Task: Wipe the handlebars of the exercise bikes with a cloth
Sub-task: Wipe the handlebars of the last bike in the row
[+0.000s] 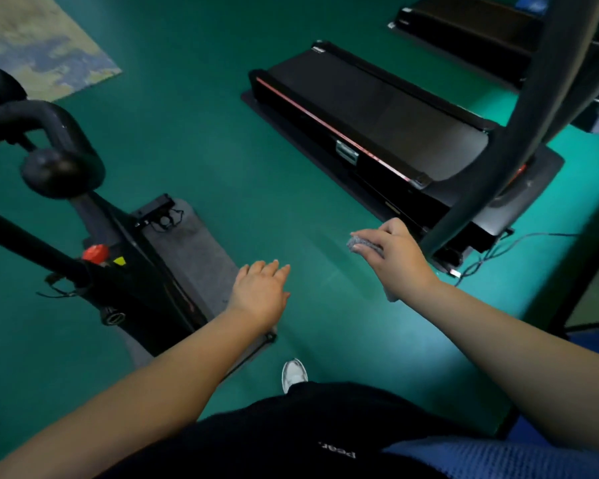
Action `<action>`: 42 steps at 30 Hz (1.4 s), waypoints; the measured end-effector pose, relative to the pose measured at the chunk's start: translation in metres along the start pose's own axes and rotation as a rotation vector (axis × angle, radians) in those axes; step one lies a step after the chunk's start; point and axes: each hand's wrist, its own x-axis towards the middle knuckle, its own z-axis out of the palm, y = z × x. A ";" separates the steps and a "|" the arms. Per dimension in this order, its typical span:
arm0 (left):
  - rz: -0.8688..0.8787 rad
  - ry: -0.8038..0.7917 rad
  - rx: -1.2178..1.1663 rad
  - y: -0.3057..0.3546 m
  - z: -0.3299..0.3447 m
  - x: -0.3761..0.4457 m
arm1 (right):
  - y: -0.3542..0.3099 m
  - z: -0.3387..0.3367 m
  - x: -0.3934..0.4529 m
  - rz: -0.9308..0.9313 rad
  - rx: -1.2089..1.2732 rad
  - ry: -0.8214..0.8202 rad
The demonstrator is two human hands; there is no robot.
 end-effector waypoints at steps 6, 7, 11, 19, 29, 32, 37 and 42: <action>-0.064 -0.007 -0.036 -0.014 -0.015 0.028 | -0.007 0.012 0.056 -0.060 0.040 -0.062; -0.085 -0.008 -0.047 -0.016 -0.017 0.030 | -0.008 0.016 0.066 -0.072 0.044 -0.084; -0.195 -0.028 -0.098 -0.026 -0.018 0.042 | -0.011 0.027 0.112 -0.130 0.023 -0.189; -0.560 0.012 -0.259 -0.019 -0.018 0.080 | -0.015 0.034 0.212 -0.380 0.003 -0.409; -0.920 0.047 -0.386 -0.005 -0.020 0.080 | -0.054 0.064 0.274 -0.602 0.020 -0.635; -0.999 0.024 -0.406 -0.022 -0.019 0.074 | -0.081 0.084 0.282 -0.684 0.045 -0.684; -1.057 0.053 -0.422 -0.059 -0.021 0.078 | -0.131 0.116 0.301 -0.779 0.067 -0.727; -1.060 0.088 -0.396 -0.098 -0.028 0.088 | -0.172 0.142 0.320 -0.878 0.108 -0.763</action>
